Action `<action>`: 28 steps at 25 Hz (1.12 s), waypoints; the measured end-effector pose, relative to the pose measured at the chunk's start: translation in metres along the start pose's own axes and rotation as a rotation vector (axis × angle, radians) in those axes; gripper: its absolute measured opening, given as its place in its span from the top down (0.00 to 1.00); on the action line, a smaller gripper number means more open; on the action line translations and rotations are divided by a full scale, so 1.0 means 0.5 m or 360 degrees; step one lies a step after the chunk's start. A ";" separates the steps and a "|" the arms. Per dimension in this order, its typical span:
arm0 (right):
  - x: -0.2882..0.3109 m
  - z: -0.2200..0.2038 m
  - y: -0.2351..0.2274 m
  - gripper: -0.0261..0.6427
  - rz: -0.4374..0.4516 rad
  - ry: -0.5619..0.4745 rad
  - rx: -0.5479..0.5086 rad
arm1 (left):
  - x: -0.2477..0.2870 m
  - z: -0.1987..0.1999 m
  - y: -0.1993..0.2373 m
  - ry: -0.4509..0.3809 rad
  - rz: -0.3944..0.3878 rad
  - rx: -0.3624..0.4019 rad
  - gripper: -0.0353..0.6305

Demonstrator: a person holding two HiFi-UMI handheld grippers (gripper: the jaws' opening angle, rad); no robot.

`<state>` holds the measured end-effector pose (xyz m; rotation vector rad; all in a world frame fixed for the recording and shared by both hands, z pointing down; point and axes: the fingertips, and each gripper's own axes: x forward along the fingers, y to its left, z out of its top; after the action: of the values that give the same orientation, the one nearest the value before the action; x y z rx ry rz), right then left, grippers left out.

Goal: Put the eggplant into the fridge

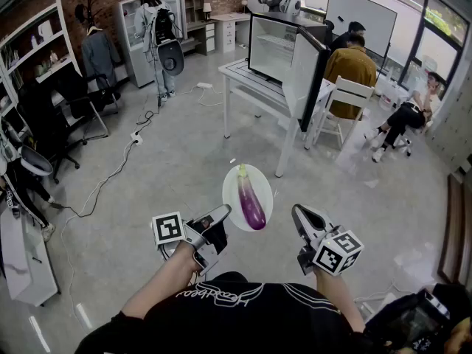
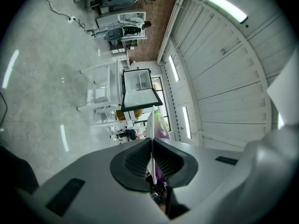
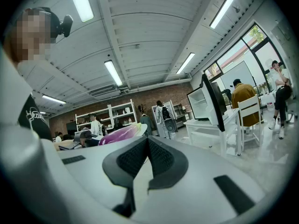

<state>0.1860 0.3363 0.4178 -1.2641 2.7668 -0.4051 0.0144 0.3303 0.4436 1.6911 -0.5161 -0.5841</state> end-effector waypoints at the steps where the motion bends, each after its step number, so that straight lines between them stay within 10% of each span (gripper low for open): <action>1: -0.002 -0.001 0.000 0.95 -0.0002 0.0003 -0.0016 | 0.001 -0.005 0.000 0.0004 0.0001 -0.0004 0.91; 28: 0.073 -0.039 -0.059 0.95 -0.0057 0.0104 -0.0338 | 0.039 0.046 0.091 0.0001 0.0080 -0.0111 0.91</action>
<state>0.1801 0.2947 0.4462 -1.3688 2.9102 -0.1598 0.0137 0.2923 0.4828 1.6076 -0.5307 -0.5588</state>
